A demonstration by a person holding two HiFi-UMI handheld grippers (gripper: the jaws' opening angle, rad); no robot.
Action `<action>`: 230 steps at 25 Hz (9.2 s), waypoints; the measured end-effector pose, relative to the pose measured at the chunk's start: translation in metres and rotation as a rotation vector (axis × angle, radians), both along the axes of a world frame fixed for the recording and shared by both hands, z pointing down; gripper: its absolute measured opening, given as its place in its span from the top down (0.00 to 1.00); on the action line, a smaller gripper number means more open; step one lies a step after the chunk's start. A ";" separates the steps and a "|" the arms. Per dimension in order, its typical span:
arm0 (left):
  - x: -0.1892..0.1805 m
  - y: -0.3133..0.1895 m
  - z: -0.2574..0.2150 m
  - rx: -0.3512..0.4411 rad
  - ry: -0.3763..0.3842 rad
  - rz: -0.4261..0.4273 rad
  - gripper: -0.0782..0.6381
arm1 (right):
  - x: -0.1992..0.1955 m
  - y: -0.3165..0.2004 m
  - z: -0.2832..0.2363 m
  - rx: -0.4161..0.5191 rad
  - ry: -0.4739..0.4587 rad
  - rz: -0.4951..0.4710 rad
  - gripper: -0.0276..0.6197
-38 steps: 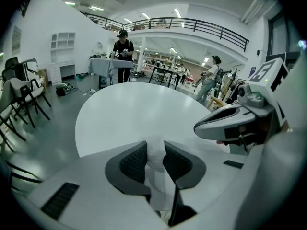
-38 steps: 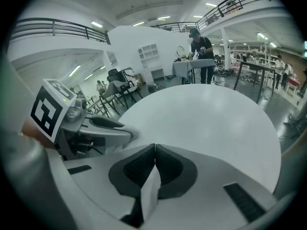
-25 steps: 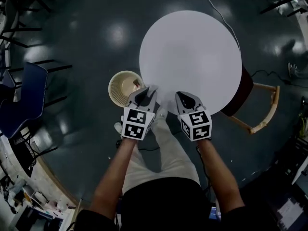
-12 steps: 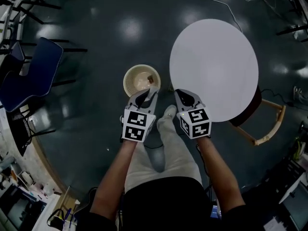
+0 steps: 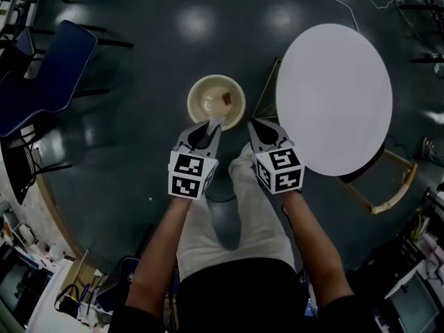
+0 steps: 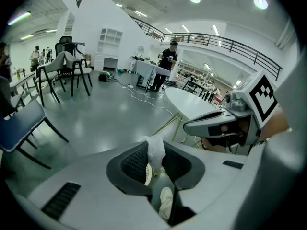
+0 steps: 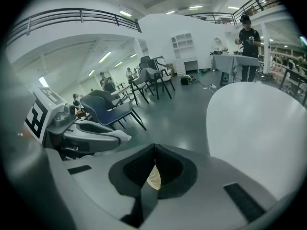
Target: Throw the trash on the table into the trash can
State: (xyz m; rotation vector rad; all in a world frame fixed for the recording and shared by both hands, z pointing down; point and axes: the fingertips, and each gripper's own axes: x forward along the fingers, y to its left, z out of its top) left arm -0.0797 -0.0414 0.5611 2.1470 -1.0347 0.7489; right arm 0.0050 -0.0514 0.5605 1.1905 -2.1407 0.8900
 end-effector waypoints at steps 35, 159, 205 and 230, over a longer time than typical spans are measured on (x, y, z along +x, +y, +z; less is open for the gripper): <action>-0.057 -0.003 0.214 -0.036 -0.031 -0.087 0.77 | -0.056 -0.001 0.203 -0.079 0.028 0.004 0.93; 0.109 0.035 -0.456 0.774 0.238 0.076 0.87 | 0.063 0.037 -0.434 0.659 -0.175 -0.037 0.93; -0.025 0.358 -0.533 0.837 0.311 0.105 0.87 | -0.049 0.351 -0.540 0.835 -0.113 0.022 0.93; 0.039 0.398 -0.560 0.845 0.328 0.103 0.87 | 0.011 0.392 -0.562 0.848 -0.129 0.010 0.93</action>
